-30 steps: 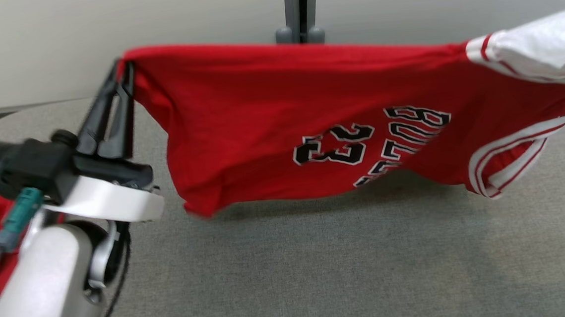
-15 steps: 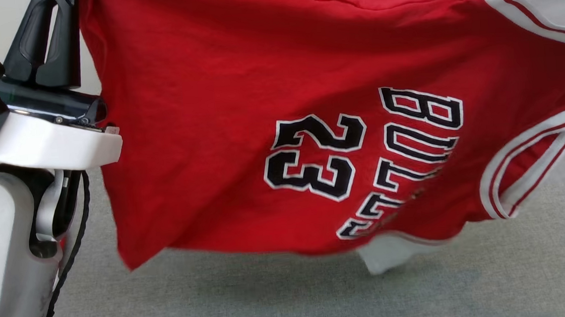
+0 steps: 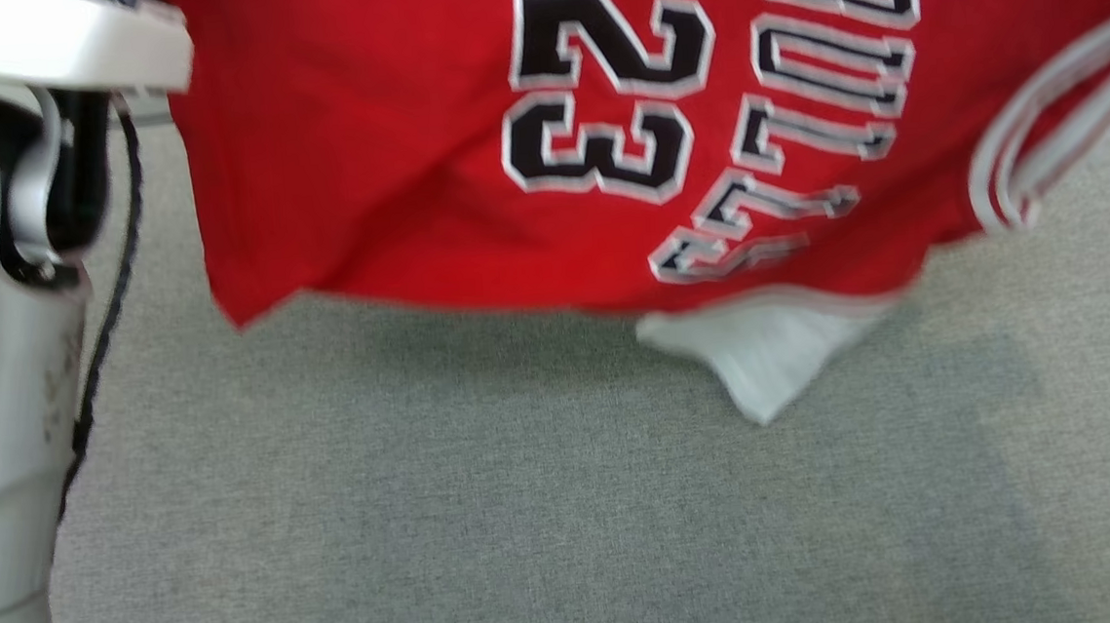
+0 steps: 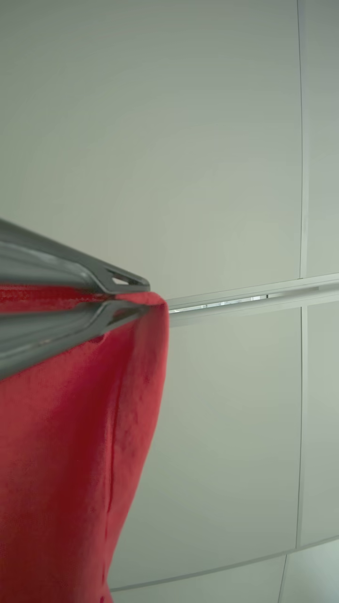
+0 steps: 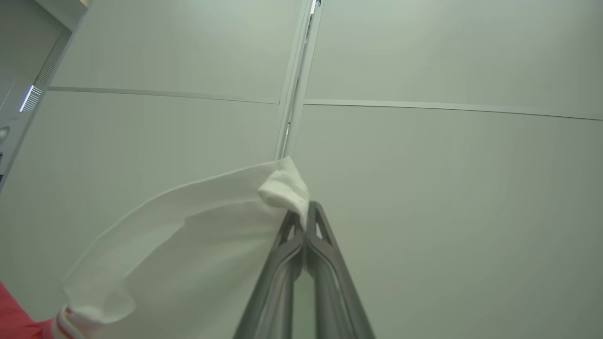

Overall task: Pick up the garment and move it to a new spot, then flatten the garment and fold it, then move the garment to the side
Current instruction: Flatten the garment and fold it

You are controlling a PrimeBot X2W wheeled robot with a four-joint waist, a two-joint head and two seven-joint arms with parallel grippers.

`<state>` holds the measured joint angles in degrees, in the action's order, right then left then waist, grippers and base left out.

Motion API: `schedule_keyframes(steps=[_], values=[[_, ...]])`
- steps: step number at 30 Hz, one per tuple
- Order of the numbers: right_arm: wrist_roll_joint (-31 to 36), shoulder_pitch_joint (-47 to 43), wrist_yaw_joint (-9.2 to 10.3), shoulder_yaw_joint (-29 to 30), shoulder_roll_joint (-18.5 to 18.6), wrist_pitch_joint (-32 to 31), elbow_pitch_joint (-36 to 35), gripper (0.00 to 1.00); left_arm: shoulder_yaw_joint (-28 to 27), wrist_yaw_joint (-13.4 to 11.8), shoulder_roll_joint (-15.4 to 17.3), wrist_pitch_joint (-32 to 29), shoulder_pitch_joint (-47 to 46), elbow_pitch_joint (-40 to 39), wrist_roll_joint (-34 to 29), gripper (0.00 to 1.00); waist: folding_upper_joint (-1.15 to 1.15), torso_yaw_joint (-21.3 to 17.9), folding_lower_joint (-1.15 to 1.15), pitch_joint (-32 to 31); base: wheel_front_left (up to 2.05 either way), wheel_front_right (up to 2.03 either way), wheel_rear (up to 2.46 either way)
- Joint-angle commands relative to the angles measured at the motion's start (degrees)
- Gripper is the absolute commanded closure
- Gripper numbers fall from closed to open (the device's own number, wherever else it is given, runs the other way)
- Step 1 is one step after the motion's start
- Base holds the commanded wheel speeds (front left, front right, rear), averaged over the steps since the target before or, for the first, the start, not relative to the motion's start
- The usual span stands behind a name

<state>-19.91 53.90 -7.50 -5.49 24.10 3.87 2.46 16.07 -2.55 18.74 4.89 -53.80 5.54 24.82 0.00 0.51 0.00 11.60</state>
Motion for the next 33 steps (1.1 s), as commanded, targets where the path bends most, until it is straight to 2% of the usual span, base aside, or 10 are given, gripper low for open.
schedule_keyframes(steps=[1, 5, 10, 14, 18, 24, 28, 33], values=[[-0.58, 2.68, 0.02, -1.51, -0.79, 1.72, 2.64, 1.0, -0.55, 0.52, -0.09, 1.4, -2.09, 2.63, 0.53, 1.0, 0.0, -0.22, 0.0, 2.9, 0.0, 0.0, 0.0], [-1.19, 12.62, 0.02, -5.7, -2.35, 6.22, 12.5, 1.0, -0.61, 2.39, -1.05, 4.42, -9.05, 11.07, 0.48, 1.0, 0.0, -0.94, 0.0, 4.74, 0.0, 0.0, 0.0], [-2.15, 19.2, 0.01, -12.34, -5.25, 9.92, 25.15, 1.0, -0.32, 4.52, -2.34, 7.76, -14.12, 24.73, 0.5, 1.0, 0.0, -1.37, 0.0, 6.38, 0.0, 0.0, 0.0], [-4.25, 19.27, 0.02, -17.93, -8.14, 10.96, 35.27, 1.0, 0.49, 6.26, -4.21, 9.45, -13.89, 35.95, 0.64, 1.0, 0.0, -1.69, 0.0, 7.27, 0.0, 0.0, 0.0], [-7.73, 14.88, 0.02, -23.38, -10.6, 11.29, 42.37, 1.0, 0.81, 7.86, -6.83, 10.18, -9.87, 45.08, 1.52, 1.0, 0.0, -1.76, 0.0, 7.94, 0.0, 0.0, 0.0], [-11.93, 3.88, 0.03, -25.71, -11.61, 11.39, 43.05, 1.0, -3.86, 9.09, -9.76, 10.31, -1.64, 48.7, 3.38, 1.0, 0.0, -1.76, 0.0, 9.08, 0.0, 0.0, 0.0], [-13.37, -4.59, 0.02, -23.15, -11.25, 11.39, 39.55, 1.0, -7.79, 9.55, -11.16, 10.34, 4.57, 47.05, 3.24, 1.0, 0.0, -1.7, 0.0, 8.99, 0.0, 0.0, 0.0], [-11.61, -16.0, 0.02, -18.57, -10.96, 11.35, 31.6, 1.0, -13.22, 9.74, -12.48, 10.26, 14.07, 41.28, 1.66, 1.0, 0.0, -2.11, 0.0, 7.04, 0.0, 0.0, 0.0]])
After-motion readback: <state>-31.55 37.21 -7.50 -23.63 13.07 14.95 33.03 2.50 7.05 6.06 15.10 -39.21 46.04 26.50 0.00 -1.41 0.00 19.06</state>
